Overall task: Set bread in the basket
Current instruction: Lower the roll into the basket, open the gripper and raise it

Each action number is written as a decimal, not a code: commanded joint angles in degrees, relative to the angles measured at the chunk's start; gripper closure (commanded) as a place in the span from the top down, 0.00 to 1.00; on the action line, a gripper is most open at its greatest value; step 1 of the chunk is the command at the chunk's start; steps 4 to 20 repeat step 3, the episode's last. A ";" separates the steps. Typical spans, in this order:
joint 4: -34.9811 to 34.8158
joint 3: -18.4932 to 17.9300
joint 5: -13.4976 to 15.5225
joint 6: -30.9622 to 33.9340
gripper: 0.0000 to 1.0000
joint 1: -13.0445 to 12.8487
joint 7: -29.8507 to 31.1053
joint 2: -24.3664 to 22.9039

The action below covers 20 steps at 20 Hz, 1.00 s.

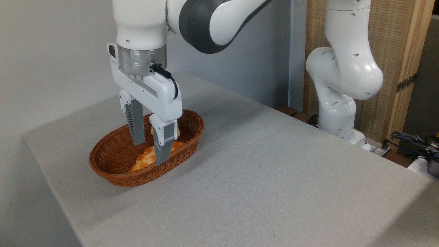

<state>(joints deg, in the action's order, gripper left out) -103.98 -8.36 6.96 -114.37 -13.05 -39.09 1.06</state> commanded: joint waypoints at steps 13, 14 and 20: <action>0.70 -1.05 -1.95 1.26 1.00 -0.48 0.34 -0.45; 0.70 -1.05 -1.95 1.26 1.00 -0.48 0.34 -0.45; 0.70 -1.05 -1.95 1.26 1.00 -0.48 0.34 -0.45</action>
